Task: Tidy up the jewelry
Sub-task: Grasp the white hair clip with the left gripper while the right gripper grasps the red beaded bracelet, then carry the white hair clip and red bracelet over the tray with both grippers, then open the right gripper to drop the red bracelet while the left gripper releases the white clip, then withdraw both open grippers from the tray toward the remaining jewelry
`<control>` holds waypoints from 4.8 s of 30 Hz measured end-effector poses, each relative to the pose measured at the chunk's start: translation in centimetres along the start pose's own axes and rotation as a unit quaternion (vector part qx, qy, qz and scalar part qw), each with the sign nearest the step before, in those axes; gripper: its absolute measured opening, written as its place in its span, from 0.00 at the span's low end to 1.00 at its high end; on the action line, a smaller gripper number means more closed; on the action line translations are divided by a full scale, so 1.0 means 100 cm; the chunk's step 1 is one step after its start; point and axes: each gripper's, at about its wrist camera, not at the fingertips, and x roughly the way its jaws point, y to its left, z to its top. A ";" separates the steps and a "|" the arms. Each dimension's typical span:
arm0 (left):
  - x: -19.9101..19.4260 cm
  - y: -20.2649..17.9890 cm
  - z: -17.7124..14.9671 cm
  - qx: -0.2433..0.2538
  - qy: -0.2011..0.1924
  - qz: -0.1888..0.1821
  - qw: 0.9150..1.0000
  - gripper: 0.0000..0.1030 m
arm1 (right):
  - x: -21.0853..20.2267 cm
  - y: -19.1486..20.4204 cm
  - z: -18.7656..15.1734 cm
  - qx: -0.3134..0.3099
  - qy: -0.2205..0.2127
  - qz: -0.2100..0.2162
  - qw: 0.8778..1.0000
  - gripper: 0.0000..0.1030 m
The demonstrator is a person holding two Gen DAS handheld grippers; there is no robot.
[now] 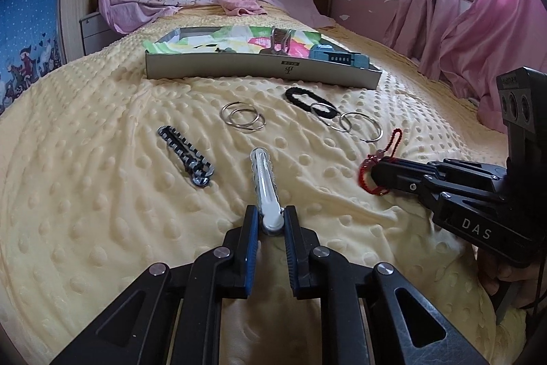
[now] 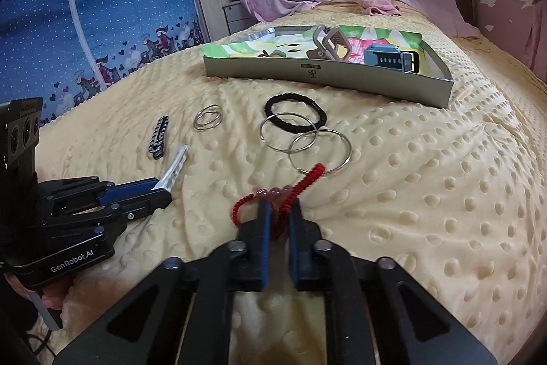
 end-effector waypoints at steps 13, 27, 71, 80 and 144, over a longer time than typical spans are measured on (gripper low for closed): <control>-0.016 -0.001 0.006 -0.011 -0.041 -0.014 0.999 0.14 | -0.037 0.015 0.002 -0.031 -0.079 -0.008 0.996 0.05; -0.020 0.004 0.028 -0.043 -0.080 -0.016 0.996 0.14 | -0.055 0.015 0.015 -0.034 -0.117 -0.027 0.992 0.04; 0.114 0.059 0.178 -0.083 -0.023 0.030 0.996 0.14 | 0.093 -0.047 0.151 0.000 -0.067 -0.048 0.997 0.05; 0.118 0.063 0.169 -0.102 -0.009 0.012 0.995 0.14 | 0.108 -0.045 0.149 -0.014 -0.021 -0.063 0.998 0.05; -0.035 0.030 0.024 -0.044 -0.118 0.113 0.986 1.00 | -0.067 -0.018 0.010 0.008 -0.130 -0.083 0.988 0.96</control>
